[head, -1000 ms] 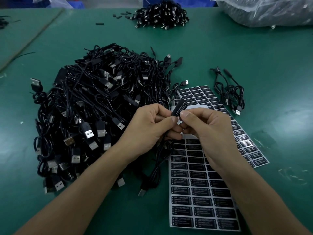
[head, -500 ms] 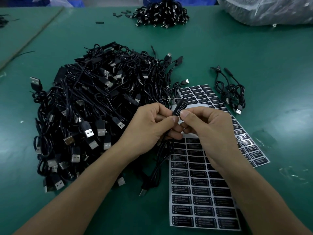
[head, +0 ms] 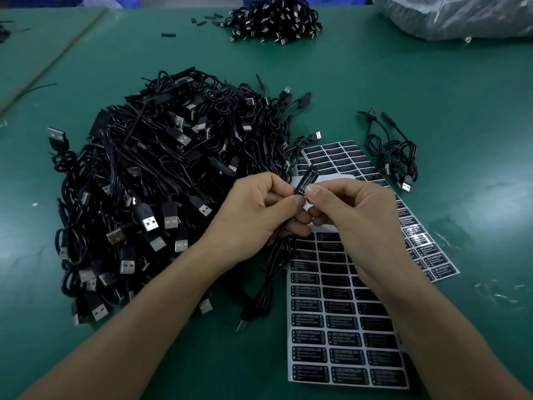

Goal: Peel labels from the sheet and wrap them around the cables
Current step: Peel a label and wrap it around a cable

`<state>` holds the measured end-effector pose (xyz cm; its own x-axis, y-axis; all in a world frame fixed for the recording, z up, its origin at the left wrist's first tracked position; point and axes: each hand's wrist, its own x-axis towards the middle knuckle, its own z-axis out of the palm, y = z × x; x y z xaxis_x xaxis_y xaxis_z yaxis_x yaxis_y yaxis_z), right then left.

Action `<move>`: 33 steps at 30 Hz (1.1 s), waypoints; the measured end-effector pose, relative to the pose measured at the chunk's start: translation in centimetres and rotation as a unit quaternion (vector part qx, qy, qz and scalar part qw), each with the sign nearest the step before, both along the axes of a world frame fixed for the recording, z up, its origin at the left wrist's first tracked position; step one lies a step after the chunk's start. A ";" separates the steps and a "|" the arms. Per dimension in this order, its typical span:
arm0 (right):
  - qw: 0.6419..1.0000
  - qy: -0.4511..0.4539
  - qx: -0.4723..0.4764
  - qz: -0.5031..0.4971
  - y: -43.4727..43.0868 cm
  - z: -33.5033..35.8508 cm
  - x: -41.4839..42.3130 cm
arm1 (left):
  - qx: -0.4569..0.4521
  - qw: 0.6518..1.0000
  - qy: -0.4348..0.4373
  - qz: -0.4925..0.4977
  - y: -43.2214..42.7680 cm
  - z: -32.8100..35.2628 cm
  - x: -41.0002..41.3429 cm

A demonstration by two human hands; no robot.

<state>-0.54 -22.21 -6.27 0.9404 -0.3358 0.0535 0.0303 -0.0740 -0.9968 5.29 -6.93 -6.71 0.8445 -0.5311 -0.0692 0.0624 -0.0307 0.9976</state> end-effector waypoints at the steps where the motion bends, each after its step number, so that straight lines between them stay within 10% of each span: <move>1: 1.000 0.001 0.000 0.000 0.0 0.0 0.0 | 0.001 1.000 -0.001 0.000 0.0 0.0 0.0; 33: 0.999 -0.003 -0.004 -0.039 0.5 0.1 0.0 | 0.003 1.000 -0.013 0.001 -0.3 0.3 -0.5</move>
